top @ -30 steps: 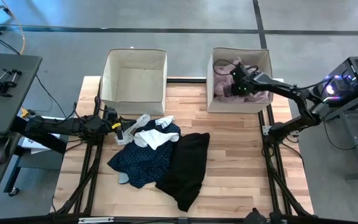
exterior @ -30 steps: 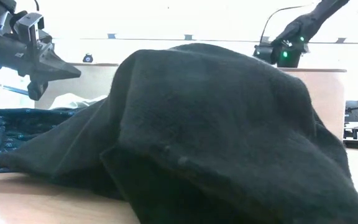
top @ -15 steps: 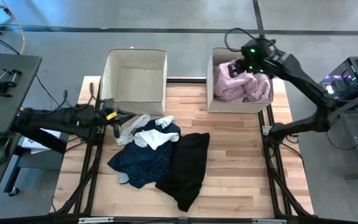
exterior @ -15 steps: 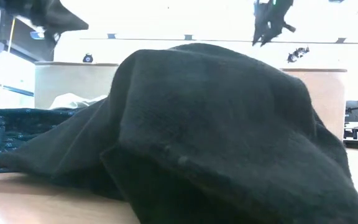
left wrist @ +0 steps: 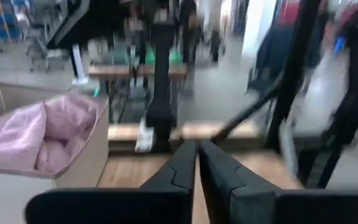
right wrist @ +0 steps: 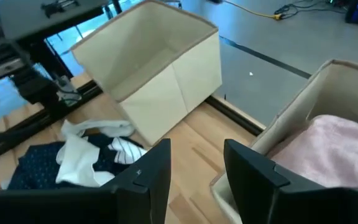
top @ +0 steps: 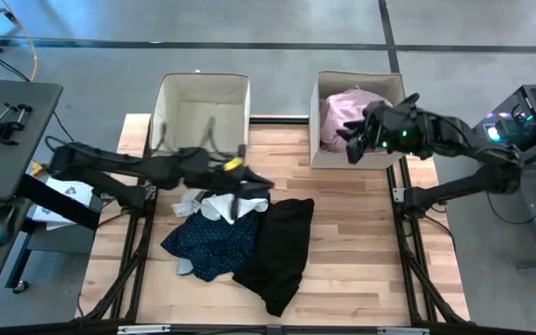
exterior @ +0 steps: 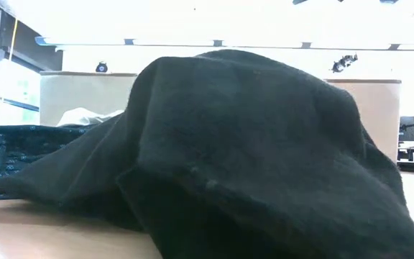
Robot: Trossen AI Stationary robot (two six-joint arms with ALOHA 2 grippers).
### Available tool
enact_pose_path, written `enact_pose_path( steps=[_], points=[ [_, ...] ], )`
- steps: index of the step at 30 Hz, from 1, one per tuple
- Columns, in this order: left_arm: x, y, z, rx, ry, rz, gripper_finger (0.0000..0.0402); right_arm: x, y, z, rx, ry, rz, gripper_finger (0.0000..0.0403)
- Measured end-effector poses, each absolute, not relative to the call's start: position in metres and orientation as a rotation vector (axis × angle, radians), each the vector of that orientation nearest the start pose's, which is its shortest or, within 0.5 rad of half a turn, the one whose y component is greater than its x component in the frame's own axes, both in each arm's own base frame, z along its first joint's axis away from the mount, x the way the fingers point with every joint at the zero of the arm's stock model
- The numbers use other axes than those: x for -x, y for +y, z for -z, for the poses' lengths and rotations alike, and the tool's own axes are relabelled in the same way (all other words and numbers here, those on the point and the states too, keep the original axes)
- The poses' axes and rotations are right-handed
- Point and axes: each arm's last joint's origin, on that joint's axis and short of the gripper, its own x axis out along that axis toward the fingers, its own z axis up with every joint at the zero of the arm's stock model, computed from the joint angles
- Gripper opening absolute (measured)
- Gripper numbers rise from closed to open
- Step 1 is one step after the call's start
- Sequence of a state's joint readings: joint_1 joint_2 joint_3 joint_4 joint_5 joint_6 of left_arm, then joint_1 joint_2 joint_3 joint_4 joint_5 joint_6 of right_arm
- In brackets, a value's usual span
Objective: Sort clothes
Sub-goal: Put the black shirt into the top left laundry bin
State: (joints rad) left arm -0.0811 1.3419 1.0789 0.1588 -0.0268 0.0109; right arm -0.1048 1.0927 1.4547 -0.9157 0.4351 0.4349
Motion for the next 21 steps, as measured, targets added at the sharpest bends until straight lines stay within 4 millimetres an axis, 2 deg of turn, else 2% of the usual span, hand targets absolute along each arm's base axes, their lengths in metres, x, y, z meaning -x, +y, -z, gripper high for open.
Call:
enact_pose_path(
  steps=[4, 9, 14, 18, 21],
  points=[
    [-0.337, -0.028, -0.328, -0.122, 0.369, 0.086, 0.0060, -0.188, -0.022, -0.423, -0.292, 0.448, 0.623, 0.0138],
    [-0.360, -0.047, -0.287, -0.184, 0.632, 0.257, 0.0141, -0.191, -0.017, -0.414, -0.265, 0.486, 0.597, 0.0137],
    [-0.377, -0.076, -0.241, -0.212, 0.754, 0.348, 0.0222, -0.190, -0.015, -0.412, -0.209, 0.525, 0.575, 0.0137],
    [-0.393, -0.093, -0.204, -0.259, 0.783, 0.293, 0.0267, -0.189, -0.015, -0.411, -0.167, 0.550, 0.562, 0.0137],
    [-0.404, -0.099, -0.180, -0.234, 0.782, 0.212, 0.0283, -0.189, -0.015, -0.411, -0.143, 0.559, 0.554, 0.0137]
  ],
)
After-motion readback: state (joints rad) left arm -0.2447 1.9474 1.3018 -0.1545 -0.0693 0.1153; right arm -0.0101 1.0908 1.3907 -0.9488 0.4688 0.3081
